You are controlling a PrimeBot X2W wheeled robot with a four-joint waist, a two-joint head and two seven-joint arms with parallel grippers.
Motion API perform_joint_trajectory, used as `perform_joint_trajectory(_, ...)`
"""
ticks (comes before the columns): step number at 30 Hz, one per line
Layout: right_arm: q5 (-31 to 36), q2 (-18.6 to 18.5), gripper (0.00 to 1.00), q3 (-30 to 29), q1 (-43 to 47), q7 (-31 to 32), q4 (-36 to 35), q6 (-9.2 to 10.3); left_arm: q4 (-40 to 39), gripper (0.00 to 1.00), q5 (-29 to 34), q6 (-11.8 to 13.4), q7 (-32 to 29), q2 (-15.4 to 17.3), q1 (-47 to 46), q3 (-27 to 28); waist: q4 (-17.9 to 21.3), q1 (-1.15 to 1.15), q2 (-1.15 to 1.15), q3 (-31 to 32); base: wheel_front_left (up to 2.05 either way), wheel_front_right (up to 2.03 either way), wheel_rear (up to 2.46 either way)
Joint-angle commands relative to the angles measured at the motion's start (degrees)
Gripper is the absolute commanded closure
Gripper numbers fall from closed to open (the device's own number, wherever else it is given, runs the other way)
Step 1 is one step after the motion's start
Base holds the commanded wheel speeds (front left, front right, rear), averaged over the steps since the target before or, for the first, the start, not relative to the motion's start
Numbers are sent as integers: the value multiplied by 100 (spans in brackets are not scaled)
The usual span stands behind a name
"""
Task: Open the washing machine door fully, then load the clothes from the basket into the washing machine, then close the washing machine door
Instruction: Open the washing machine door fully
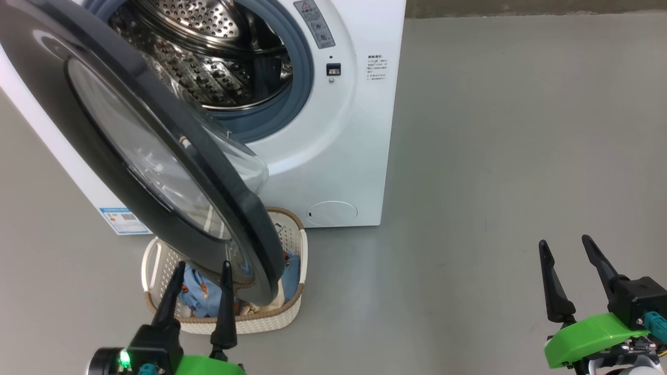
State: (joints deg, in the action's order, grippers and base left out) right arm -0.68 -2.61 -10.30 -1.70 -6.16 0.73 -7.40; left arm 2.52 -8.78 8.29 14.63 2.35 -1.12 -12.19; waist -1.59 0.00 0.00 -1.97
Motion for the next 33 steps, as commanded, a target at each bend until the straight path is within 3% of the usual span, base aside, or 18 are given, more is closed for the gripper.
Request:
perform_joint_trajectory(1,-50,-27,0,110,-83,-49,-131,-9,-115,0,43,2,37,53,-132,203,2,0,0,0,0,0,0)
perform_joint_trajectory(25,-60,-27,0,99,-128,-64,-51,-9,-92,0,22,17,37,53,-153,191,-1,0,0,1,0,0,0)
perform_joint_trajectory(26,-58,-27,0,97,-128,-66,-45,-9,-95,24,0,14,37,53,-147,186,-1,0,0,2,0,0,0)
perform_joint_trajectory(27,-57,-27,0,96,-128,-68,-40,-9,-100,72,-32,16,37,53,-141,187,0,0,0,-2,0,0,0)
perform_joint_trajectory(28,-55,-27,0,93,-129,-70,-35,-9,-102,100,-52,16,37,53,-138,186,-2,0,0,-2,0,0,0)
perform_joint_trajectory(33,-51,-27,0,80,-134,-67,-14,-9,-81,100,-63,-4,37,53,-133,192,-7,0,0,2,0,0,0)
